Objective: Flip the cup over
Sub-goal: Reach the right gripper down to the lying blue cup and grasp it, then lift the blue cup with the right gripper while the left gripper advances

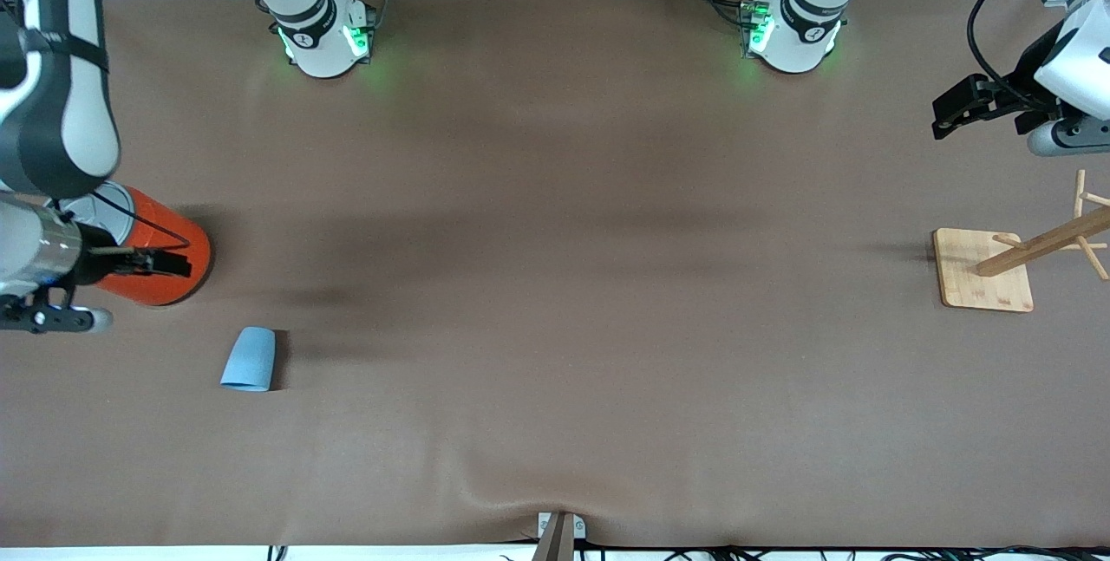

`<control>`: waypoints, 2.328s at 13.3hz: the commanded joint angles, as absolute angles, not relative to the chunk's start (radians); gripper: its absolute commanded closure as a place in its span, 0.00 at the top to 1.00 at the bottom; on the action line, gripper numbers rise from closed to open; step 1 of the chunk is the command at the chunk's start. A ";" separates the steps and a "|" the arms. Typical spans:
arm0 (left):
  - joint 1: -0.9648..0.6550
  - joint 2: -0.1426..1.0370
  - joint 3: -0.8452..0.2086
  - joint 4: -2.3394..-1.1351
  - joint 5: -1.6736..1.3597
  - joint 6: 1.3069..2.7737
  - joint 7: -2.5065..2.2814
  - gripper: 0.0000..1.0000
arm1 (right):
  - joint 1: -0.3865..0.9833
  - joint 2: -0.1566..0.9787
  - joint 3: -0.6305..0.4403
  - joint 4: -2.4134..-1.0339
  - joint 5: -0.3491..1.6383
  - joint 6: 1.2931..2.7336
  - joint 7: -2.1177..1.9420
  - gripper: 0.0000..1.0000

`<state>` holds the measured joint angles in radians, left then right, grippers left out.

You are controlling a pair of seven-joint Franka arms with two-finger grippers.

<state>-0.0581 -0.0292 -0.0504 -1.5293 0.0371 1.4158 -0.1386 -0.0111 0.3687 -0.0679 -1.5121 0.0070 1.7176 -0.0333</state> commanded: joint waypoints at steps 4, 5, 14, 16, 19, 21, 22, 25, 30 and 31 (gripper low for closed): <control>-0.055 -0.018 -0.052 -1.520 0.028 1.428 -0.124 1.00 | -0.021 0.429 -0.064 -1.647 0.017 1.963 -0.032 1.00; -0.058 -0.018 -0.055 -1.520 0.028 1.437 -0.126 1.00 | -0.025 0.454 -0.064 -1.643 0.017 1.985 -0.041 1.00; -0.057 -0.011 -0.061 -1.520 0.029 1.440 -0.141 1.00 | 0.031 0.620 -0.061 -1.646 0.021 2.259 -0.028 1.00; -0.057 -0.009 -0.061 -1.520 0.028 1.440 -0.141 1.00 | 0.031 0.635 -0.061 -1.643 0.021 2.299 -0.029 1.00; -0.055 -0.008 -0.061 -1.522 0.028 1.440 -0.140 1.00 | 0.022 0.649 -0.063 -1.641 0.018 2.350 -0.040 1.00; -0.052 -0.015 -0.060 -1.526 0.028 1.436 -0.127 1.00 | 0.018 0.661 -0.063 -1.641 0.018 2.376 -0.043 1.00; -0.049 -0.024 -0.055 -1.526 0.028 1.425 -0.123 1.00 | 0.017 0.666 -0.063 -1.641 0.018 2.381 -0.043 1.00; -0.014 -0.011 -0.052 -1.517 0.018 1.431 -0.121 1.00 | 0.009 0.683 -0.063 -1.641 0.018 2.411 -0.043 1.00; 0.015 -0.023 -0.057 -1.517 0.012 1.430 -0.104 1.00 | -0.002 0.712 -0.063 -1.640 0.018 2.444 -0.043 1.00; 0.017 -0.023 -0.055 -1.522 0.012 1.428 -0.104 1.00 | -0.002 0.716 -0.063 -1.641 0.018 2.459 -0.043 1.00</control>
